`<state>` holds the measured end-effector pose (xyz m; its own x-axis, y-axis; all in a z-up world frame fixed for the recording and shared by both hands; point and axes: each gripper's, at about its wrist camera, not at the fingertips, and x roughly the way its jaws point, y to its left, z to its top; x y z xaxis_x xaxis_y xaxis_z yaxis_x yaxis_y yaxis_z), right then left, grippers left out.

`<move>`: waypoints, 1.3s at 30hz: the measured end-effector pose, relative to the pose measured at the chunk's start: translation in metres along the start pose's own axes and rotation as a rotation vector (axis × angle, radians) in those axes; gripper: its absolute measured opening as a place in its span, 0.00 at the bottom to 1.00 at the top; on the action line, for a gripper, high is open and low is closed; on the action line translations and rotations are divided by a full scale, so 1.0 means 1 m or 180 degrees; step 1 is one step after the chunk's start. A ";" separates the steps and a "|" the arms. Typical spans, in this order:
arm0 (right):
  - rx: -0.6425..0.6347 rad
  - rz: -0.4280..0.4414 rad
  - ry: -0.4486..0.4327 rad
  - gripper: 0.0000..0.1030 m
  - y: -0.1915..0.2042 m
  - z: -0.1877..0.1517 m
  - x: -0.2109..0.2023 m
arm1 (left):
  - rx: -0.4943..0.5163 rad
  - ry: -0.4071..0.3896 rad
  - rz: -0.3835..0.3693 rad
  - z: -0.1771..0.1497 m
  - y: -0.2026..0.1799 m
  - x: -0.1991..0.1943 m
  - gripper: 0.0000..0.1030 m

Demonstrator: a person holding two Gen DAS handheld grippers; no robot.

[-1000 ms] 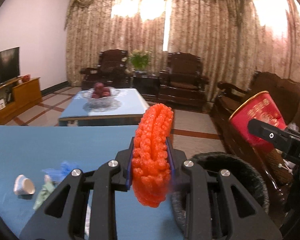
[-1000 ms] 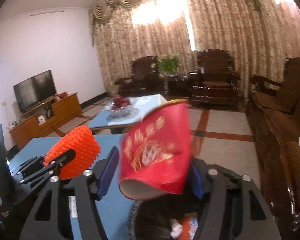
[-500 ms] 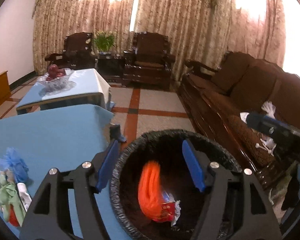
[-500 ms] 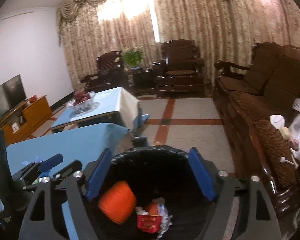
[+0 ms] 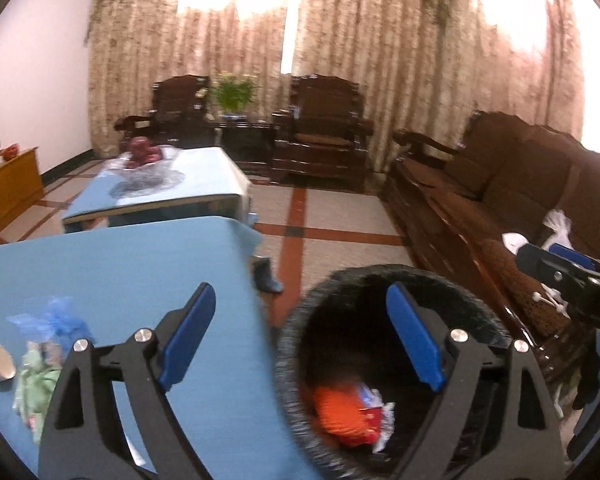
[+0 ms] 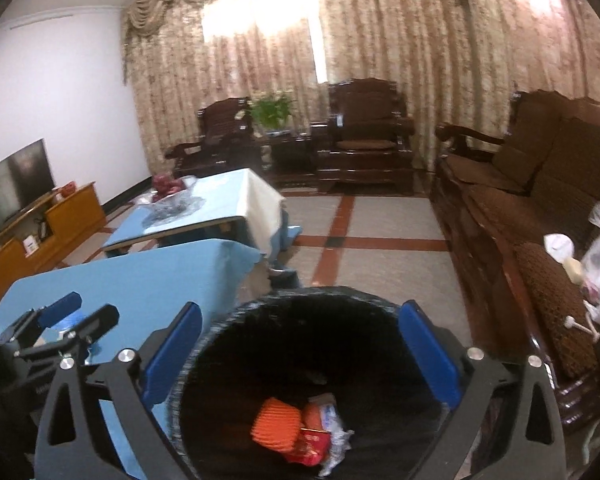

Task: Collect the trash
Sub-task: 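Open the right tool over the bin dropping the red cup while the left tool releases the net sleeve, then grasp the blue plastic bag with the right tool while the left tool grasps the white paper cup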

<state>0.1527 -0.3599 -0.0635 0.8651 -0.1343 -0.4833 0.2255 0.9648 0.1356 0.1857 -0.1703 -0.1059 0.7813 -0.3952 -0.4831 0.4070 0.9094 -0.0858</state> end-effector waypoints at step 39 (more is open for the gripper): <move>-0.0877 0.1402 0.0552 0.84 0.330 -0.082 0.149 | -0.0819 0.0259 0.2096 -0.083 0.335 -0.101 0.84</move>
<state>0.3188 -0.0429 -0.1617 0.7594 0.3125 -0.5706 -0.2872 0.9480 0.1369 0.2039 0.1854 -0.1578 0.7845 0.2488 -0.5681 -0.2700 0.9616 0.0483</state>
